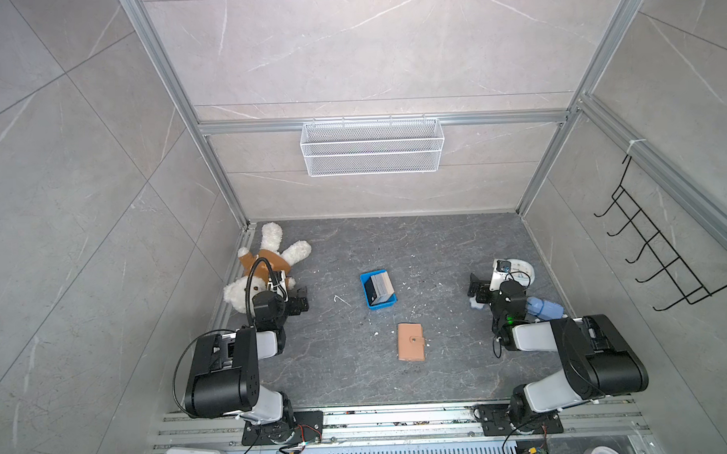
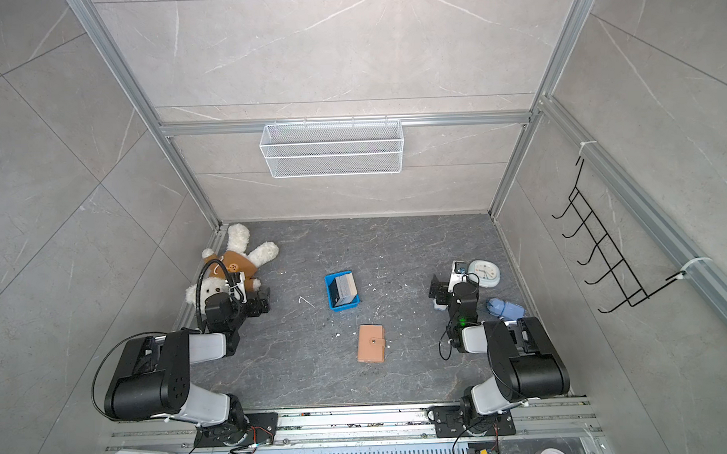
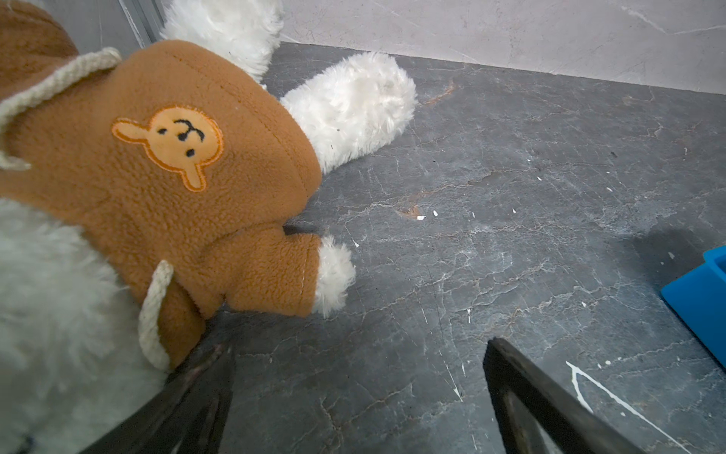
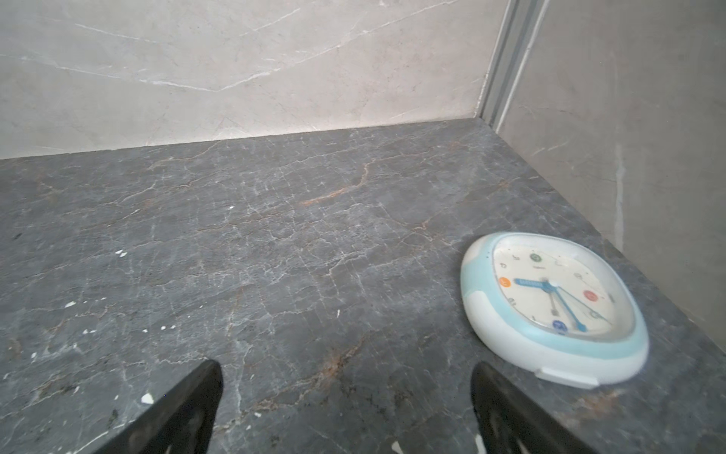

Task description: Put the credit cards into the card holder

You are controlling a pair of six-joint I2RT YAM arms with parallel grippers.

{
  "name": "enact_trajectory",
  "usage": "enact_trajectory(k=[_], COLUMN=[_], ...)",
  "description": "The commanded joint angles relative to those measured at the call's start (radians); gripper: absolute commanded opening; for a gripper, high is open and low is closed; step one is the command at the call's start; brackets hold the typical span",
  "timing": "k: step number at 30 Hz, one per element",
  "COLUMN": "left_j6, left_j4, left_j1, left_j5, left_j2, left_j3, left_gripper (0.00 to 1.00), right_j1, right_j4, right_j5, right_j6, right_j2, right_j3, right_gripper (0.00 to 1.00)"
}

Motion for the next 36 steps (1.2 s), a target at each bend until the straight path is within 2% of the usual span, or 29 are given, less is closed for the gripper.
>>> enact_trajectory(k=[1, 7, 15, 22, 36], left_j6=[0.032, 0.031, 0.031, 0.031, 0.031], left_j4=[0.065, 0.065, 0.065, 0.064, 0.064], left_j1=[0.000, 0.000, 0.000, 0.000, 0.000], left_j5=[0.028, 0.028, 0.027, 0.029, 0.029], left_j2=[-0.002, -0.002, -0.002, -0.002, -0.002], left_j3=[-0.006, -0.006, -0.007, -0.008, -0.006], left_gripper=[1.00, 1.00, 1.00, 1.00, 1.00], right_j1=[0.000, -0.001, -0.001, 0.000, 0.000], right_j4=[-0.025, -0.025, 0.032, -0.030, -0.035], right_j5=[-0.048, -0.051, -0.141, -0.084, -0.083], right_j6=[-0.029, -0.034, -0.063, -0.041, -0.041], right_j2=[0.008, 0.008, 0.005, 0.008, 0.010], right_j3=[0.022, 0.021, -0.011, 0.025, 0.028], right_gripper=[1.00, 1.00, 1.00, 1.00, 1.00])
